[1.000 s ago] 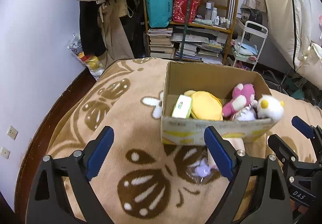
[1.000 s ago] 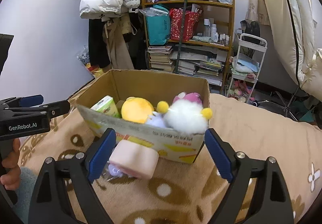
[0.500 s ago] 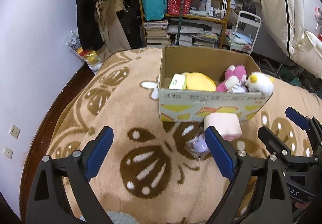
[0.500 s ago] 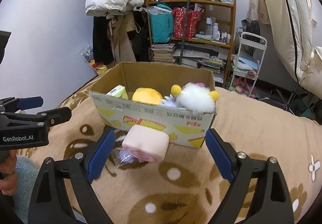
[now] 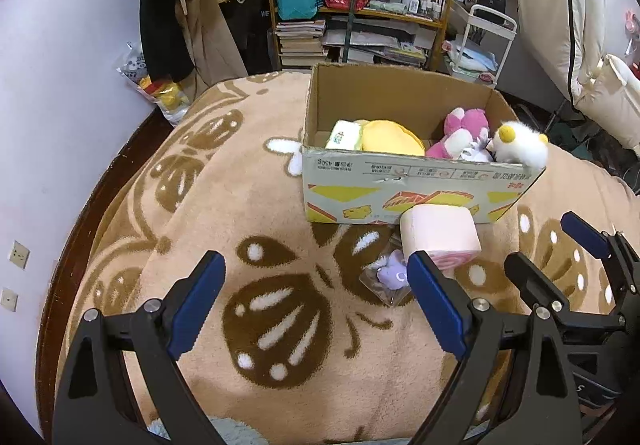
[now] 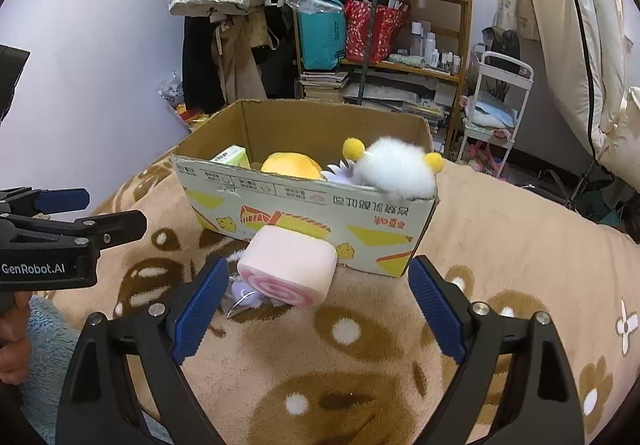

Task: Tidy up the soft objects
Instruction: 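Withdraw both tools and lower them toward the roll-cake cushion and clear bag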

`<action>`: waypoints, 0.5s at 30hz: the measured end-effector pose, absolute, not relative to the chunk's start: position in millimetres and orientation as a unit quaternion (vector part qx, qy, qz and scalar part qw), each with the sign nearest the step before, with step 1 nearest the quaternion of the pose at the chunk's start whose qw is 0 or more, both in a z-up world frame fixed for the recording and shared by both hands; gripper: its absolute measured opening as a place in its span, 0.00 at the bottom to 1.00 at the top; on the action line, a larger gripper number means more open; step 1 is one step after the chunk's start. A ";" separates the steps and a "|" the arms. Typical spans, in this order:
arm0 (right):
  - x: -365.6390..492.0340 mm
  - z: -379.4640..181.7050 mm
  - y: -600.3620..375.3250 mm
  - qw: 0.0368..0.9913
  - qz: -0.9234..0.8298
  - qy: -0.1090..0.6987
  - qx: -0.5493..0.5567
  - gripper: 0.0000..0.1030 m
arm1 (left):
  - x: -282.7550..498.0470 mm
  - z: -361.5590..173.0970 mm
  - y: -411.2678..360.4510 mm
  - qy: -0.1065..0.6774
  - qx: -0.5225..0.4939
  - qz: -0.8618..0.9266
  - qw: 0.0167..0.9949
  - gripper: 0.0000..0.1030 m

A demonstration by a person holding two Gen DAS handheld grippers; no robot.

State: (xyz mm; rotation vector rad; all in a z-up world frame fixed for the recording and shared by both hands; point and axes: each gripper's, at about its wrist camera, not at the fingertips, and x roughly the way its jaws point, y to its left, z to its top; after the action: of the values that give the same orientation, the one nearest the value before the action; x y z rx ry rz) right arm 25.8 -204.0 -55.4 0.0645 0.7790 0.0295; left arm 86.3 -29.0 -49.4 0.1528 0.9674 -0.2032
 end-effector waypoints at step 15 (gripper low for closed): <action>43.6 -77.8 -222.5 0.915 0.009 0.396 0.072 0.93 | 98.6 -75.9 -45.5 0.490 0.086 -0.115 0.860 0.88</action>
State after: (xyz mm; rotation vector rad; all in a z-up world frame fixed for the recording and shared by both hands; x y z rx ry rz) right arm 43.6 -222.5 -77.8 0.1481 0.8153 0.0177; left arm 98.5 -45.5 -75.9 0.1806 1.0294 -0.2424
